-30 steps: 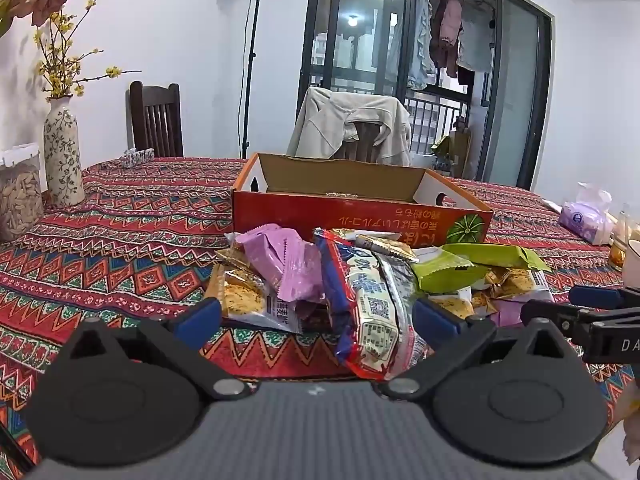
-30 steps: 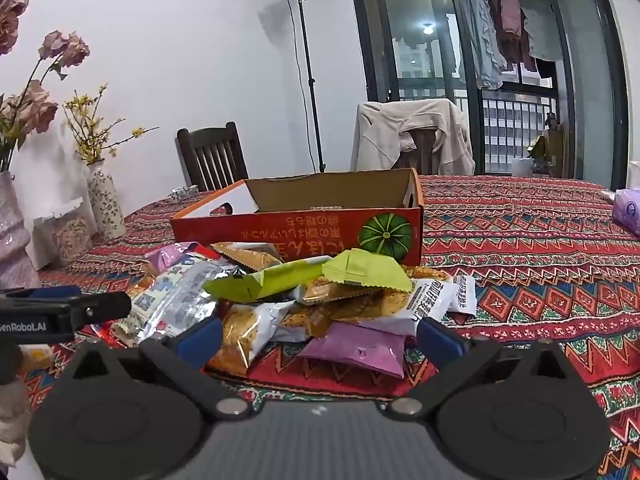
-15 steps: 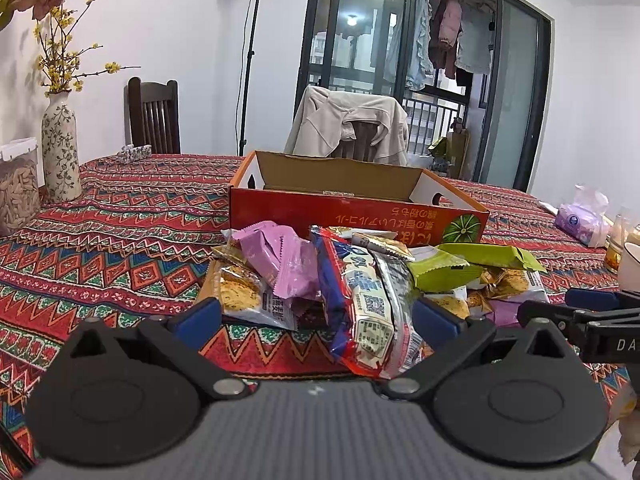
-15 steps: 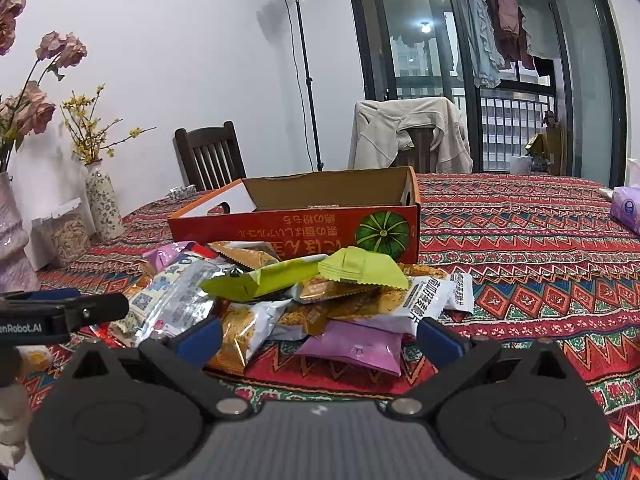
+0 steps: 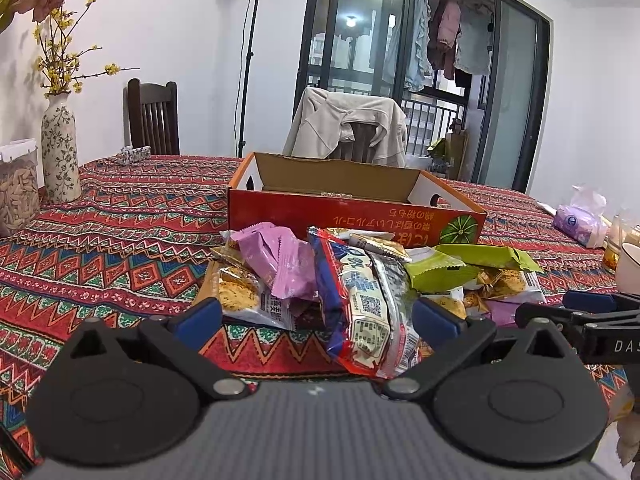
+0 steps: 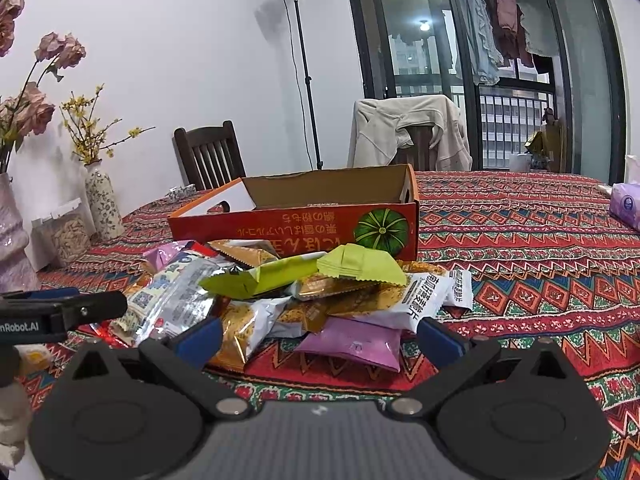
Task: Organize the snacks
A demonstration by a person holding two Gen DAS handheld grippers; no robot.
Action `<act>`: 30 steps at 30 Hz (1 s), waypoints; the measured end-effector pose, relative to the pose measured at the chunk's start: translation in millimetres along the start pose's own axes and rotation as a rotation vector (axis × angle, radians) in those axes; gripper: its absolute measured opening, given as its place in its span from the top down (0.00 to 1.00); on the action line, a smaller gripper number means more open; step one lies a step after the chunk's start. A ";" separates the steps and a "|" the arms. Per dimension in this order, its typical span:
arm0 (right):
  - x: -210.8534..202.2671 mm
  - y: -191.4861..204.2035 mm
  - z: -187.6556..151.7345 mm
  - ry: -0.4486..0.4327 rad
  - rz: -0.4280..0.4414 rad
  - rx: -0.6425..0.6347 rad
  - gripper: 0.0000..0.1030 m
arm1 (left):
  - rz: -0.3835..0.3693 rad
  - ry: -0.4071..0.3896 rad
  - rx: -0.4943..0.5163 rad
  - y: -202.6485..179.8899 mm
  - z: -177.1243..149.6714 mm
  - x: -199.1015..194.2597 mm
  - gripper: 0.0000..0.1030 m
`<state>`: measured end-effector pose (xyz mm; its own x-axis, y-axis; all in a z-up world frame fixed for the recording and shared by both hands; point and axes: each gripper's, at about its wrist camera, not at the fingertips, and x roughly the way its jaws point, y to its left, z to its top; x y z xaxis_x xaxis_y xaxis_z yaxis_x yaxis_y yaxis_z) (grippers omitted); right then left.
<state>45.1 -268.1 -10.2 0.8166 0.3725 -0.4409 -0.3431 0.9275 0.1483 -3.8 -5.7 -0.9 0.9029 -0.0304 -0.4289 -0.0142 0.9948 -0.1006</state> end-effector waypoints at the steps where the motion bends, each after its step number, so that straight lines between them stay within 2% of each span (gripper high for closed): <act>1: -0.2 -0.3 0.0 0.000 0.000 0.001 0.00 | 0.000 -0.001 0.000 0.0 0.0 0.0 0.00; 30: -0.5 -1.2 0.2 0.000 0.003 0.004 0.00 | -0.004 0.001 -0.001 -2.5 -2.4 -1.0 0.00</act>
<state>45.1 -269.3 -10.0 0.8156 0.3749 -0.4408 -0.3431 0.9267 0.1533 -5.7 -8.3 -2.4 0.9025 -0.0348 -0.4293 -0.0108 0.9946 -0.1034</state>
